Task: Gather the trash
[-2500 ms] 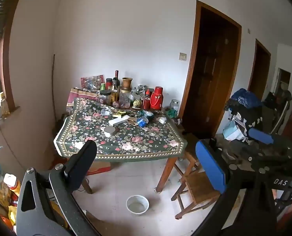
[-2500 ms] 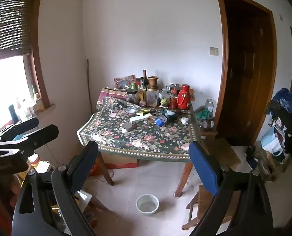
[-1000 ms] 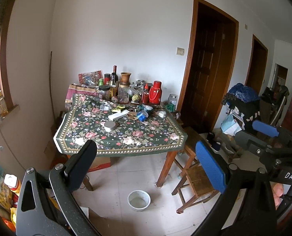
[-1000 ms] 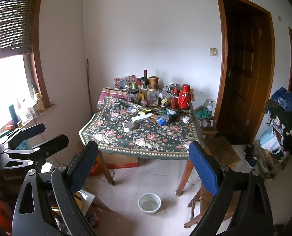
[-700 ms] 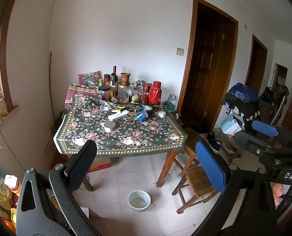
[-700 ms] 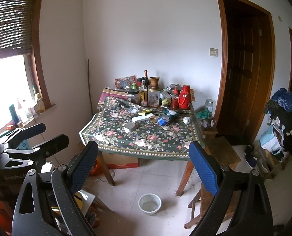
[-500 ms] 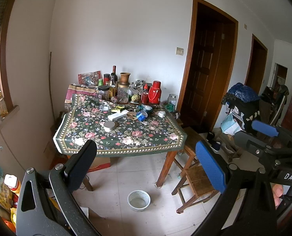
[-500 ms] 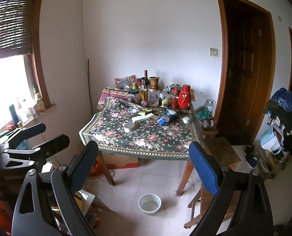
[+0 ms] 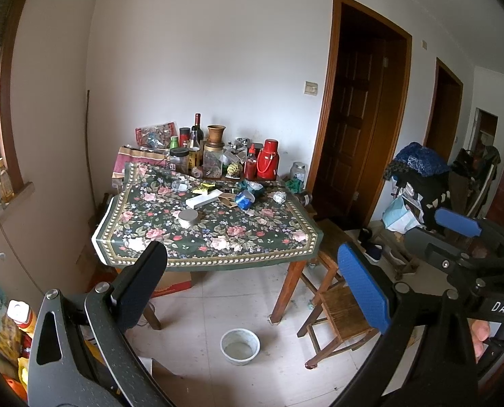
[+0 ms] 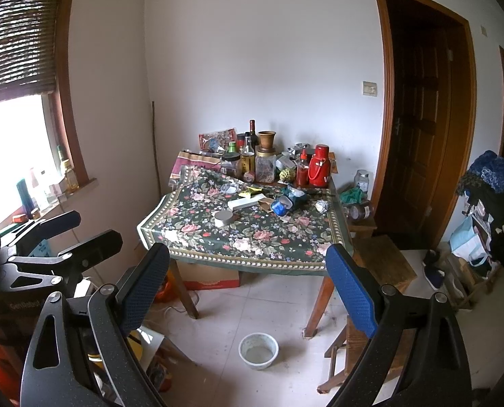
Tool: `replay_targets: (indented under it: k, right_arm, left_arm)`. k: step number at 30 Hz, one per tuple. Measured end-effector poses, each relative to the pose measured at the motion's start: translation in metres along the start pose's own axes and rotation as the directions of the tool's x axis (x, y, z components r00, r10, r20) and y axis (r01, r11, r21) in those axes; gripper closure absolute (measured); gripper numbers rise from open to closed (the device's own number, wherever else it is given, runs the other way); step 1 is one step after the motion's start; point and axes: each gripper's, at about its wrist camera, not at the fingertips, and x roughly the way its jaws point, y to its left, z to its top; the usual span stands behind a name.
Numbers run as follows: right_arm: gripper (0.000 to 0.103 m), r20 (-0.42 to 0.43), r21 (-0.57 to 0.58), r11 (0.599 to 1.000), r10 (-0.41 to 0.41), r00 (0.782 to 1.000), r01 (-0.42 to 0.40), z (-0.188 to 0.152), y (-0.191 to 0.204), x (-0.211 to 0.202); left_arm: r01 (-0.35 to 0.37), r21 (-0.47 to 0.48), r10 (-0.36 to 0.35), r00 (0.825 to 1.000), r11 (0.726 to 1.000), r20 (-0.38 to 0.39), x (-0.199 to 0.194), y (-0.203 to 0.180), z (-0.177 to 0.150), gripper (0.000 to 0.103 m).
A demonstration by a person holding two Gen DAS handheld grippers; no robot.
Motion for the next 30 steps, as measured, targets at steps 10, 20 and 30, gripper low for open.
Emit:
replay_targets:
  k: [10,20,30]
  right_arm:
    - [0.011,0.006,0.000,1.000,0.006,1.000,-0.006,0.000,-0.004,0.001]
    - [0.011,0.024,-0.016,1.000,0.024,0.999,-0.024,0.007,-0.029,0.006]
    - [0.011,0.012,-0.005,1.000,0.023,1.000,-0.023,0.019,-0.058,0.031]
  left_arm:
    - [-0.008,0.000,0.008,1.000,1.000,0.004,0.005,-0.004,0.001,0.002]
    - [-0.035,-0.006,0.035,0.999,0.999,0.022,0.028,-0.034,0.007,0.002]
    - [-0.071,-0.011,0.071,0.997,0.997,0.003,0.066,-0.043,0.024,0.002]
